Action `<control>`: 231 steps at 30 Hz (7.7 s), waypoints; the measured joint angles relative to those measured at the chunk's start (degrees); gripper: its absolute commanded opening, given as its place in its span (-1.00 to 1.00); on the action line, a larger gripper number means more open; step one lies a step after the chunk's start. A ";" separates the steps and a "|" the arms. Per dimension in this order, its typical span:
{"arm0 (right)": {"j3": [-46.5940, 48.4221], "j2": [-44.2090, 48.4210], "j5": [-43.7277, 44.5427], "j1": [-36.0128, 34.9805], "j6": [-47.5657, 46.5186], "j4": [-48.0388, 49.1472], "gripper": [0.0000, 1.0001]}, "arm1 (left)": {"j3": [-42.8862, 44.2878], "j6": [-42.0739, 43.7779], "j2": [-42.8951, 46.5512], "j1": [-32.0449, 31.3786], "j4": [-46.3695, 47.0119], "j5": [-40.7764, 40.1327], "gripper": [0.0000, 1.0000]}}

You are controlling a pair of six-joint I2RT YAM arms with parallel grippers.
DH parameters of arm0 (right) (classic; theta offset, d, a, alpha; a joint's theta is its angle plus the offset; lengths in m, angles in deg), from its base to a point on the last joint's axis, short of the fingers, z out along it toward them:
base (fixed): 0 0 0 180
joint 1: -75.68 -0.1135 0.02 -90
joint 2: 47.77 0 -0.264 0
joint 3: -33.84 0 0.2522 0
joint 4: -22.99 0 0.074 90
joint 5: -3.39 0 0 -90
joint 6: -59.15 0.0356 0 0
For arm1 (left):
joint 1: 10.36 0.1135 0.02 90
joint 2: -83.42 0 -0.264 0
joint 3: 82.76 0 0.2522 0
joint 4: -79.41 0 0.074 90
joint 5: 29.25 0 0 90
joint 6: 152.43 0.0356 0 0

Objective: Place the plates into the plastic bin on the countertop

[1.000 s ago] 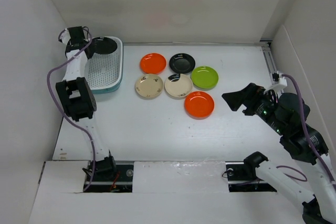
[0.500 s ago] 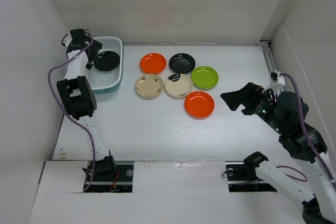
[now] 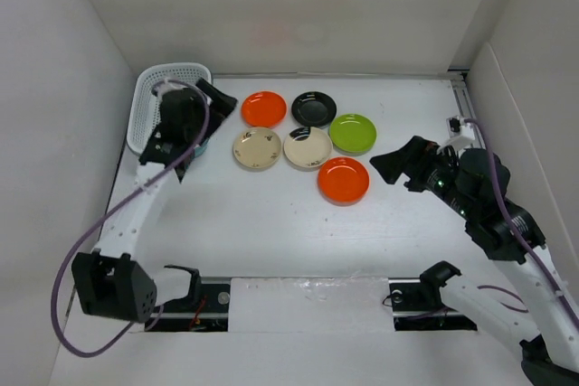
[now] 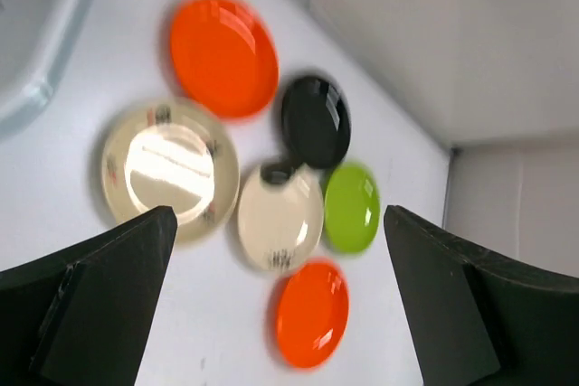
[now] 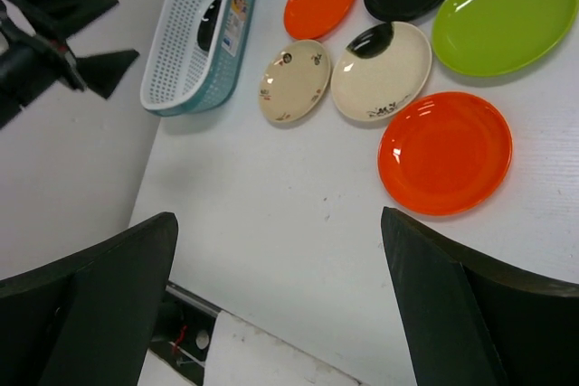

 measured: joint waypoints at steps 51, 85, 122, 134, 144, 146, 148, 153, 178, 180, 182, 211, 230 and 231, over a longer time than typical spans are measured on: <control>-4.00 -1.03 -4.48 0.02 1.44 4.15 1.00 | -24.11 -27.96 -17.35 -18.18 15.72 -17.05 -1.00; -3.56 -0.90 -3.87 0.02 -0.28 3.43 1.00 | 30.21 -6.14 -47.60 18.45 -9.33 -2.23 0.39; -3.45 -1.64 -4.61 0.13 0.66 4.68 1.00 | 4.20 -17.53 -38.10 -15.65 11.30 -8.02 0.99; -3.48 -1.64 -5.44 0.13 0.26 4.68 1.00 | 15.47 -27.78 -46.95 -14.69 8.39 -14.23 0.82; -3.48 -1.64 -6.16 0.20 -0.04 4.70 1.00 | 23.30 -32.39 -52.92 -13.00 1.77 -14.45 -0.36; -3.48 -1.64 -6.27 0.50 -0.22 4.70 1.00 | 24.59 -33.05 -53.88 -12.81 1.49 -13.79 -0.49; -3.48 -1.64 -6.25 0.52 -0.24 4.68 1.00 | 24.92 -33.68 -54.34 -12.76 1.05 -13.46 -0.58; -3.48 -1.53 -6.25 0.57 -0.24 4.63 1.00 | 24.41 -34.86 -54.36 -12.41 1.42 -12.66 -0.95; -3.45 0.57 -6.08 0.57 -0.70 4.24 1.00 | 43.89 -17.99 -44.06 -5.86 -11.76 -11.82 -1.00; -3.45 0.48 -6.25 0.57 -0.70 4.24 1.00 | 40.00 -17.64 -39.82 -1.49 -11.23 -10.84 -1.00; -3.45 0.48 -6.34 0.57 -0.70 4.26 1.00 | 35.08 -17.44 -36.17 4.15 -10.62 -9.68 -1.00; -3.45 -0.94 -8.07 0.57 -0.70 4.37 1.00 | 28.70 -7.43 -43.89 17.38 -11.67 -2.64 0.99; 1.31 -8.90 -1.88 0.66 -0.68 1.20 1.00 | 2.03 6.16 -25.35 -17.05 13.00 13.94 0.99; 1.31 -9.09 -1.68 0.79 -0.70 1.07 1.00 | 0.42 6.34 -27.45 -17.77 13.90 14.71 0.99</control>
